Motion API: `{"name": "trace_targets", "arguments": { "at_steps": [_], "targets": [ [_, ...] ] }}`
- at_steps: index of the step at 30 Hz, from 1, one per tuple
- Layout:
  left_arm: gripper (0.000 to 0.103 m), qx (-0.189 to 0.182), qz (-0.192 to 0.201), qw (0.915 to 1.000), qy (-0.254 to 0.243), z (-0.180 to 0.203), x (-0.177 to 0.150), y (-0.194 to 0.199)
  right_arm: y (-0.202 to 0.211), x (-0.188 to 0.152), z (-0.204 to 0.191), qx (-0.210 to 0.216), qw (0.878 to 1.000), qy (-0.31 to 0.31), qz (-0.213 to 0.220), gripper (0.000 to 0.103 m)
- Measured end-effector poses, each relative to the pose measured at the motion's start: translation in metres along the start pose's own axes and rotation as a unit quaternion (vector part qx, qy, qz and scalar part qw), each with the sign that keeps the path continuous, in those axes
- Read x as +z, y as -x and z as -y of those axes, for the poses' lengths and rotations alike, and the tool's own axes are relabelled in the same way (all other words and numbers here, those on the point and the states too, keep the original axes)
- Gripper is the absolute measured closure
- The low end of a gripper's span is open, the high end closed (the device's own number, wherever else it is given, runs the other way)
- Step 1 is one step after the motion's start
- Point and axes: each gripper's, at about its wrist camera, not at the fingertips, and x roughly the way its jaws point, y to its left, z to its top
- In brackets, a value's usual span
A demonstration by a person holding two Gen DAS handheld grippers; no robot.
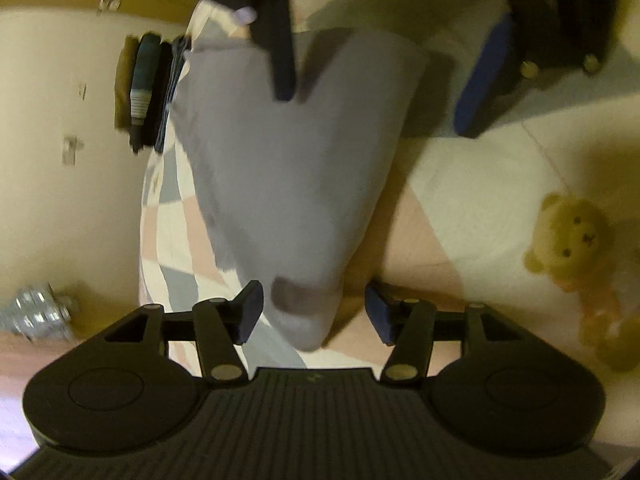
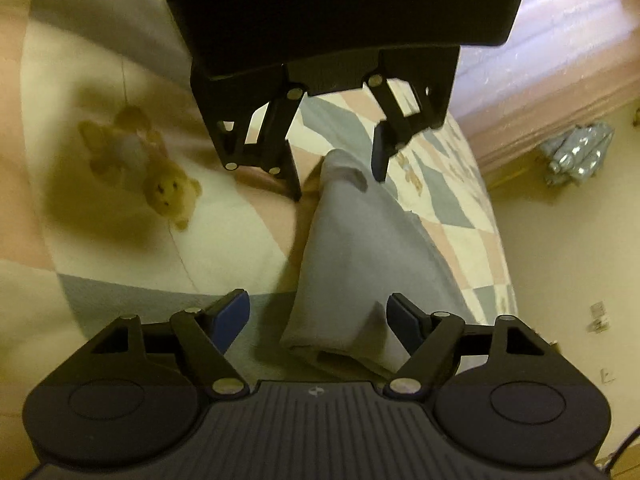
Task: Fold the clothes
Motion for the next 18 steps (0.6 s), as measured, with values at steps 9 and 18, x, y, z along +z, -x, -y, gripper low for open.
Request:
{"name": "trace_targets", "arguments": {
  "at_steps": [9, 18],
  "targets": [
    [0.087, -0.051, -0.03, 0.9949, 0.082, -0.056, 0.012, -0.004, -0.01, -0.019, 0.065, 0.114, 0.988, -0.099, 0.019, 0.087],
    [0.08, -0.067, -0.045, 0.9444, 0.319, -0.227, 0.061, -0.025, -0.047, -0.127, 0.276, 0.38, 0.788, -0.482, 0.049, 0.087]
  ]
}}
